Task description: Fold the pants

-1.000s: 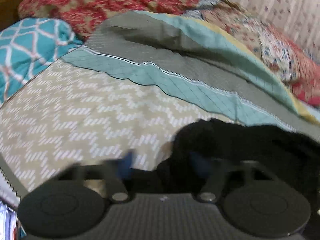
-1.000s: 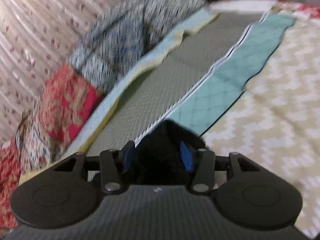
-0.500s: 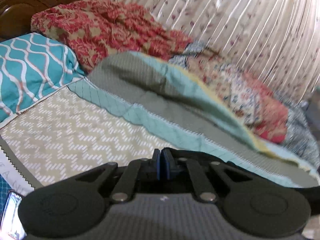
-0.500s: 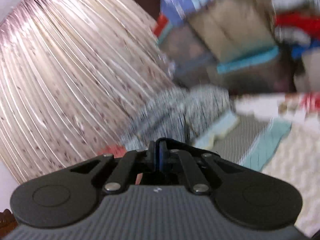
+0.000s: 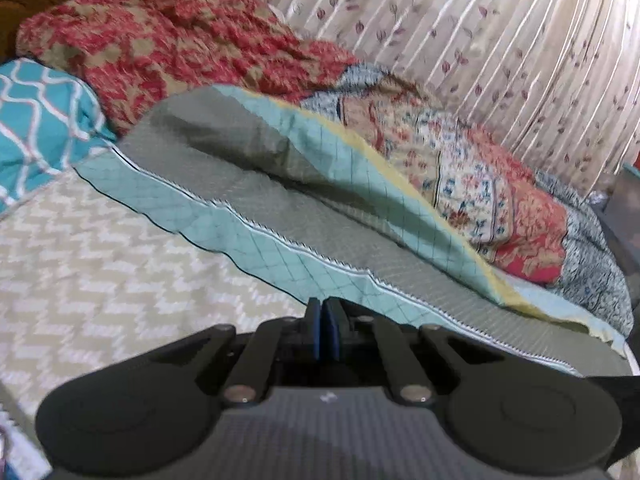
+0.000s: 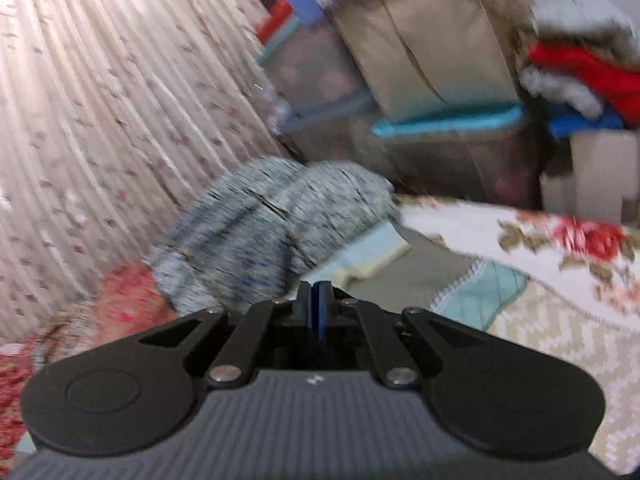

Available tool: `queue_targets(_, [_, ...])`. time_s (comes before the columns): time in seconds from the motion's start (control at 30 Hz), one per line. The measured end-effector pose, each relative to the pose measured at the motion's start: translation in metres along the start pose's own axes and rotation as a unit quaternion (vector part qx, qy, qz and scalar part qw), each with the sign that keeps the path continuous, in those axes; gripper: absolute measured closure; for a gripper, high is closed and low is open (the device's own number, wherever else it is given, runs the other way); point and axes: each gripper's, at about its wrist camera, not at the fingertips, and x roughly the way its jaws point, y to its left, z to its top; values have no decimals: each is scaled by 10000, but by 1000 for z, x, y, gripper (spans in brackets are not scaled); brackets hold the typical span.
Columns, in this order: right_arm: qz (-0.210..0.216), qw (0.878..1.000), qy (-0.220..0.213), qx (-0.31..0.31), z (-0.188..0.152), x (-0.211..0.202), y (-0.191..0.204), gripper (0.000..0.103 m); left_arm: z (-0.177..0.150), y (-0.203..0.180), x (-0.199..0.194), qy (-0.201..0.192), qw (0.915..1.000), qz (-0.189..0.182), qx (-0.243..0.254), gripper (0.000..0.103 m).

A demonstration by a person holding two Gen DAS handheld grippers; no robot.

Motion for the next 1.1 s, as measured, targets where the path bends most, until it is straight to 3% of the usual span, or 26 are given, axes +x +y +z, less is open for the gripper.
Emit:
queue_targets(0.17, [-504, 9939, 853, 484, -45, 52, -32, 92, -16, -4, 41, 326, 9990, 292, 95, 98])
queue_targets(0.33, [-871, 9876, 870, 972, -57, 44, -57, 83, -24, 0, 37, 358, 9992, 181, 84, 98])
queue_targets(0.5, [-211, 9902, 1218, 649, -55, 37, -27, 79, -22, -4, 15, 150, 9996, -36, 217, 98])
queue_targets(0.57, [-210, 9896, 1370, 393, -62, 46, -8, 56, -22, -7, 6, 50, 9997, -105, 208, 98])
queue_targets(0.63, [-457, 9881, 1446, 239, -72, 63, 7, 43, -26, -8, -4, -48, 9997, -157, 154, 98])
queue_targets(0.77, [-1227, 9779, 1675, 242, -87, 106, 16, 42, -34, -11, -23, -236, 9995, -195, 112, 98])
queue_targets(0.83, [-1448, 9717, 1782, 552, -93, 119, 6, 43, -38, -12, -32, -292, 9993, -227, 64, 98])
queue_targets(0.9, [-1519, 9704, 1770, 630, -98, 125, -1, 58, -42, -12, -40, -332, 9991, -244, 44, 98])
queue_targets(0.93, [-1487, 9713, 1767, 574, -100, 124, -2, 85, -44, -11, -45, -333, 9991, -249, 42, 98])
queue_targets(0.97, [-1363, 9727, 1786, 580, -100, 123, -5, 97, -46, -11, -49, -327, 9991, -258, 52, 98])
queue_targets(1.1, [-785, 9837, 1348, 893, -84, 84, -19, 97, -52, -10, -68, -349, 9990, -263, 109, 98])
